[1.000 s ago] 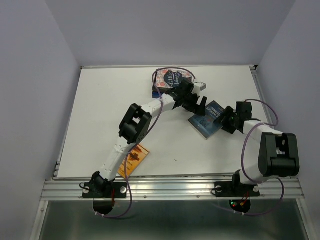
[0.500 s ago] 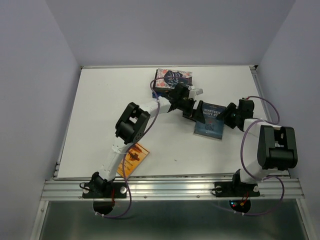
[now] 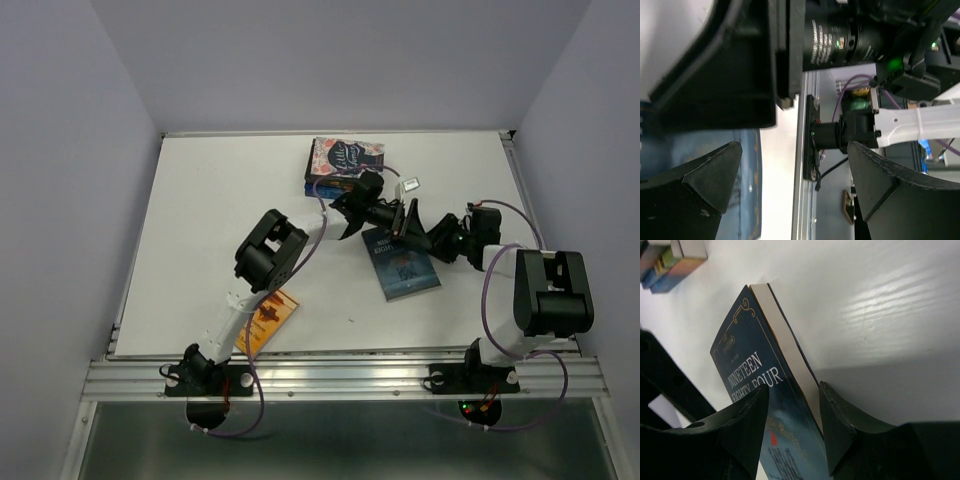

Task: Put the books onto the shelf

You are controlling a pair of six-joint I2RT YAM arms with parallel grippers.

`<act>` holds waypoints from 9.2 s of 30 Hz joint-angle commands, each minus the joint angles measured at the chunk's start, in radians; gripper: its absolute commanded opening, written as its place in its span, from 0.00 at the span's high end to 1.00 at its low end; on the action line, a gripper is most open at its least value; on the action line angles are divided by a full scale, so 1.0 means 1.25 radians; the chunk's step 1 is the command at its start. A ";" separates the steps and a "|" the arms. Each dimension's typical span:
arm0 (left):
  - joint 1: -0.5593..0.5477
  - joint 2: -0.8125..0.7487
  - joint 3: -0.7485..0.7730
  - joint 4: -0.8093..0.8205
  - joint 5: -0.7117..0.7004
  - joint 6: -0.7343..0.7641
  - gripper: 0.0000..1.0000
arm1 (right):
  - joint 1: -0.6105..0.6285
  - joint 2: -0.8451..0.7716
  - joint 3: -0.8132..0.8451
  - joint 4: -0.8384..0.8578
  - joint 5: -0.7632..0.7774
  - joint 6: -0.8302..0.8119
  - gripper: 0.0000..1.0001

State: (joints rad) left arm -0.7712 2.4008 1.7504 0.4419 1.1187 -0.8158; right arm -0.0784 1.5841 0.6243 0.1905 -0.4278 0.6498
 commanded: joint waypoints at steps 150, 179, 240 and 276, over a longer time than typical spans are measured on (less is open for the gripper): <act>0.169 -0.401 -0.625 0.385 -0.208 -0.020 1.00 | 0.107 -0.170 0.119 -0.322 0.050 -0.077 0.02; 0.197 -0.499 -0.216 0.083 -0.383 0.139 1.00 | 0.100 -0.303 0.169 -0.405 0.475 -0.016 0.00; 0.110 -0.308 -0.012 -0.428 -1.147 -0.555 0.19 | 0.100 -0.246 0.145 -0.398 0.352 -0.028 0.00; 0.103 -0.211 0.122 -0.458 -0.971 -0.121 0.01 | 0.100 -0.254 0.130 -0.345 0.205 -0.197 0.00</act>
State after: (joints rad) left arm -0.6338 2.1426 1.7927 -0.1516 -0.0986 -1.0157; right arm 0.0471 1.2789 0.8013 -0.2768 -0.2012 0.4152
